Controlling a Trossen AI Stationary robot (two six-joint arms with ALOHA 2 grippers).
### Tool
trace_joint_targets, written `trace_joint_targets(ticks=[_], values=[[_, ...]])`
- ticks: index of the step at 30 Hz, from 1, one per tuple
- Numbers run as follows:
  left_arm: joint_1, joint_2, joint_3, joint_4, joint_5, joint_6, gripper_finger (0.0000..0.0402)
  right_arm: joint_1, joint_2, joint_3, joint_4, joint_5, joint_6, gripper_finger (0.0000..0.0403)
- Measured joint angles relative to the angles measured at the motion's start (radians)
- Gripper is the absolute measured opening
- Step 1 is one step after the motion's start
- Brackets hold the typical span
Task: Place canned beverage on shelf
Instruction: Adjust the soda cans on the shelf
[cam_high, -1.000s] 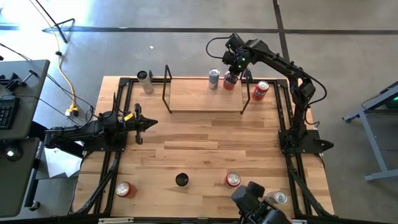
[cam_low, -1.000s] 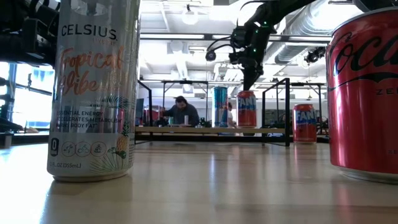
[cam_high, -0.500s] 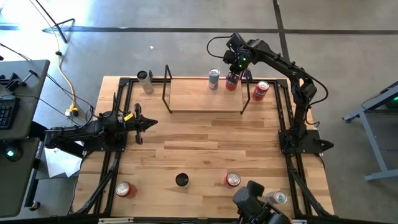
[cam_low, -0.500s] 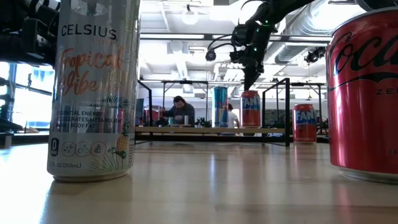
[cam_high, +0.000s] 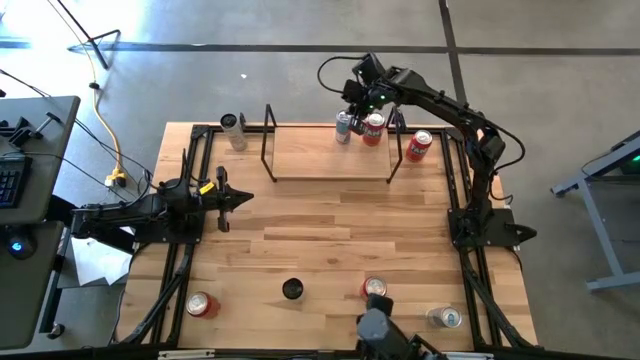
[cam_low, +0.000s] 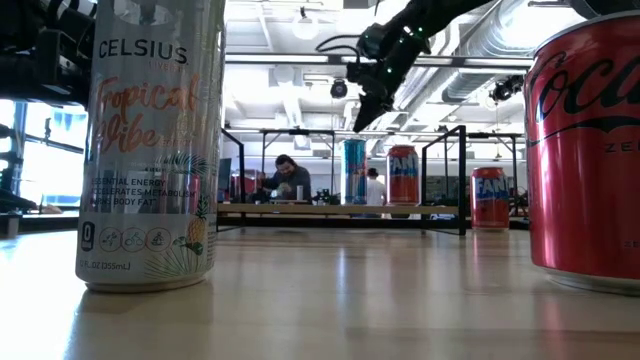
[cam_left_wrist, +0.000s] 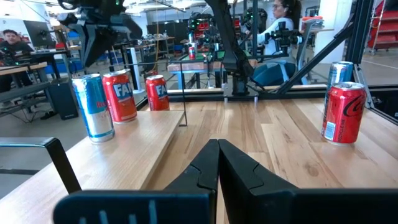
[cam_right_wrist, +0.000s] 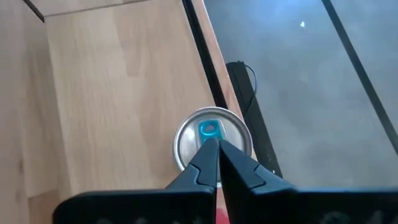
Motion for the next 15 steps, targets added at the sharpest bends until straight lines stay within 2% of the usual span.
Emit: trace_joint_targets(ticks=[15], values=[[0.000,0.000,0.000,0.000,0.000,0.000,0.0000,-0.010,0.032,0.001,0.021,0.041,0.045,0.0000]])
